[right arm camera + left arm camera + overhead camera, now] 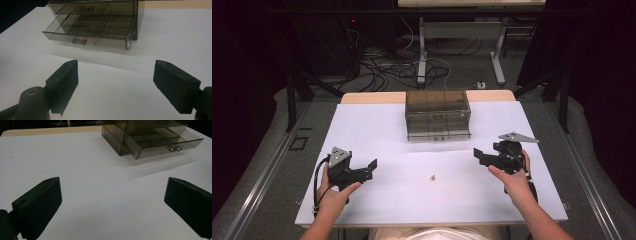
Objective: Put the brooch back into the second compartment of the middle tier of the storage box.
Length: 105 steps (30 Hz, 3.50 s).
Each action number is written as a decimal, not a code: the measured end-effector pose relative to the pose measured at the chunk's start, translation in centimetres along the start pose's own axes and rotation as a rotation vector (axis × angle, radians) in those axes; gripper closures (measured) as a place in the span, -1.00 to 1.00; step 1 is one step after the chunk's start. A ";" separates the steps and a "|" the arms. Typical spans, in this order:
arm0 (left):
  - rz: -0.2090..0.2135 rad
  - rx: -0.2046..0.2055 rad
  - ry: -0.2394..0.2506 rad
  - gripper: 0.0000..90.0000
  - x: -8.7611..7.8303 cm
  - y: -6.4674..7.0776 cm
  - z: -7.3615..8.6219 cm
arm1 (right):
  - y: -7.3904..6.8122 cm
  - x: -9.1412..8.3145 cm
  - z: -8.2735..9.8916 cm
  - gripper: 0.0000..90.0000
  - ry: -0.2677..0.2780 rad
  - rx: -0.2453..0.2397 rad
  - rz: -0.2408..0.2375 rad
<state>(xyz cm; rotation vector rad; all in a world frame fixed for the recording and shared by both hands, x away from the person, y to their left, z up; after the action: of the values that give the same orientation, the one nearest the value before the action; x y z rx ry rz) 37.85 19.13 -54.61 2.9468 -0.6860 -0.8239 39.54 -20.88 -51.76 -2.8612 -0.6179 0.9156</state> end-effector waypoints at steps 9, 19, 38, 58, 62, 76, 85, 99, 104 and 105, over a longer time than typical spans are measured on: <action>0.001 0.000 -0.004 -0.97 0.0 0.0 0.0 | -1.4 0.5 -0.5 -0.52 -0.033 0.024 -0.040; 0.006 0.000 -0.008 -0.97 0.0 0.1 0.0 | -3.0 1.5 -0.7 -0.46 -0.069 0.030 -0.081; 0.011 -0.001 -0.010 -0.97 0.1 0.2 0.1 | -4.6 4.0 0.0 -0.49 -0.191 0.103 -0.096; 0.013 0.008 -0.016 -0.97 0.1 0.2 0.1 | -7.2 5.5 0.4 -0.48 -0.247 0.069 -0.122; 0.013 0.008 -0.014 -0.97 0.1 0.2 0.1 | -7.8 5.8 0.7 -0.47 -0.266 0.065 -0.135; 0.017 0.008 -0.018 -0.97 0.1 0.3 0.1 | -9.7 7.0 1.8 -0.32 -0.328 0.019 -0.145; 0.018 0.010 -0.019 -0.97 0.1 0.3 0.1 | -10.4 7.7 2.6 -0.29 -0.359 0.011 -0.150; 0.021 0.012 -0.023 -0.97 0.1 0.3 0.1 | -11.1 8.9 4.4 -0.06 -0.456 0.034 -0.154; 0.020 0.016 -0.024 -0.97 0.1 0.3 0.1 | -11.1 9.3 4.9 0.09 -0.479 0.040 -0.155; 0.020 0.016 -0.024 -0.97 0.1 0.3 0.1 | -11.2 9.3 5.0 0.12 -0.493 0.041 -0.161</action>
<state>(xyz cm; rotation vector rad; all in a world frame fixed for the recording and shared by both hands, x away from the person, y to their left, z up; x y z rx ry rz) 37.78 18.81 -54.75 2.9441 -0.7252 -0.8583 39.61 -7.21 -58.77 -2.5022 -0.8382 1.5939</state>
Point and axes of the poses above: each handheld gripper's, and its own axes: x roughly forward along the jaws, z roughly out of its underside, y roughly to its right, the point moved 8 cm from there along x, roughly forward along the jaws, and after that the axes turned 1 degree about -y, right-handed, at the moved point
